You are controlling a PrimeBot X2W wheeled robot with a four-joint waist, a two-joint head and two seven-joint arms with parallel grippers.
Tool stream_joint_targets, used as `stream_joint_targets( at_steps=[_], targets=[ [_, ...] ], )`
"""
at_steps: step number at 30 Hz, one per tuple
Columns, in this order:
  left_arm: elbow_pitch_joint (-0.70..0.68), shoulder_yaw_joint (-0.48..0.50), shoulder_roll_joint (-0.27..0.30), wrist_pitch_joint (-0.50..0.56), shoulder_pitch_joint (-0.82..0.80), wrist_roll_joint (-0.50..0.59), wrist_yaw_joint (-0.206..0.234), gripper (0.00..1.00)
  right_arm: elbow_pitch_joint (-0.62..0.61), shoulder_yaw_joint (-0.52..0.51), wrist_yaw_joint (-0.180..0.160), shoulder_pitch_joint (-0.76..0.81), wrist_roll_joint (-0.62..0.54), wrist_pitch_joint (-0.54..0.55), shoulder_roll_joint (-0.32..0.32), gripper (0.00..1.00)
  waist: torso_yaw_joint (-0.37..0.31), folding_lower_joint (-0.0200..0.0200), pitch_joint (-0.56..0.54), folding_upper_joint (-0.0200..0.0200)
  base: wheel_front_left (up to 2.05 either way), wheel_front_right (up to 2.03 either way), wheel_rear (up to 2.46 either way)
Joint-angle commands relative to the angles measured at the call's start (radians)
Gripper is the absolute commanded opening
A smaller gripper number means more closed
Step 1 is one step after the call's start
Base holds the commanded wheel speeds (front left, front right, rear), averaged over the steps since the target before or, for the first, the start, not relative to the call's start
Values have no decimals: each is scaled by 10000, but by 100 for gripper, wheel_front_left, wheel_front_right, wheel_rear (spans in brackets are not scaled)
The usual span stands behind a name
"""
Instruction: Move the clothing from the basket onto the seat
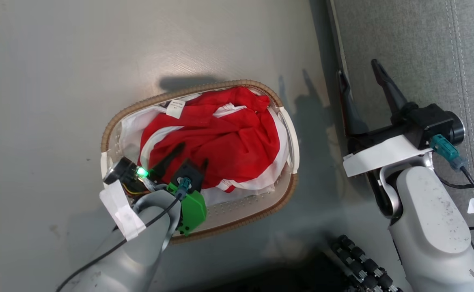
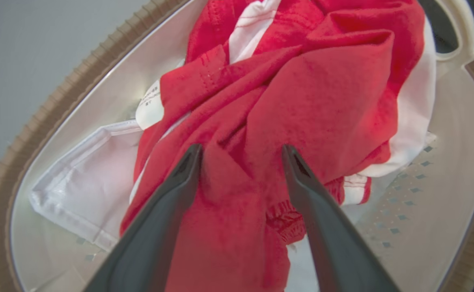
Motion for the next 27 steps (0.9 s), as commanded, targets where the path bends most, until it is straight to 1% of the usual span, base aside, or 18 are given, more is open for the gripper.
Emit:
stream_joint_targets(
  at_steps=[1,3,5,9,10,11,15,18,22,25,27],
  targets=[
    [297,-46,76,-6,-329,109,153,100,-17,10,-7,-128,-28,-43,-4,100,-163,-1,228,84,0,0,0],
    [730,-131,69,-6,-551,169,253,100,15,65,-7,-112,0,-43,25,100,-189,-1,281,84,0,0,0],
    [1000,-143,63,-6,-773,107,240,100,28,122,-7,-88,25,-43,43,100,-220,-1,320,84,0,0,0],
    [1387,-314,62,-6,-949,47,15,100,33,192,-7,-37,64,-43,72,100,-250,-1,338,84,0,0,0],
    [1454,-334,61,-6,-998,-53,-68,34,55,217,-7,-50,84,-43,79,100,-254,-1,333,84,0,0,0],
    [1449,-344,55,-6,-1019,-132,-101,0,75,235,-7,-63,97,-43,83,100,-256,-1,320,84,0,0,0],
    [1247,-229,51,-6,-897,-599,-214,0,148,251,-7,-127,107,-43,89,100,-203,-1,191,84,0,0,0],
    [794,-244,50,-6,-594,-909,-313,0,219,200,-7,-121,147,-43,96,100,-97,-1,-46,84,0,0,0],
    [-132,-261,50,-6,-195,-1103,-414,0,280,91,-7,-16,169,-43,104,100,115,-1,-488,84,0,0,0],
    [-862,-321,44,-8,131,-1046,-488,0,378,71,-7,75,183,-43,99,100,330,-1,-916,84,0,0,0],
    [-1431,-172,45,-6,449,-1203,-538,0,496,163,-7,162,51,-43,45,100,467,-1,-1267,84,0,0,0]
  ],
)
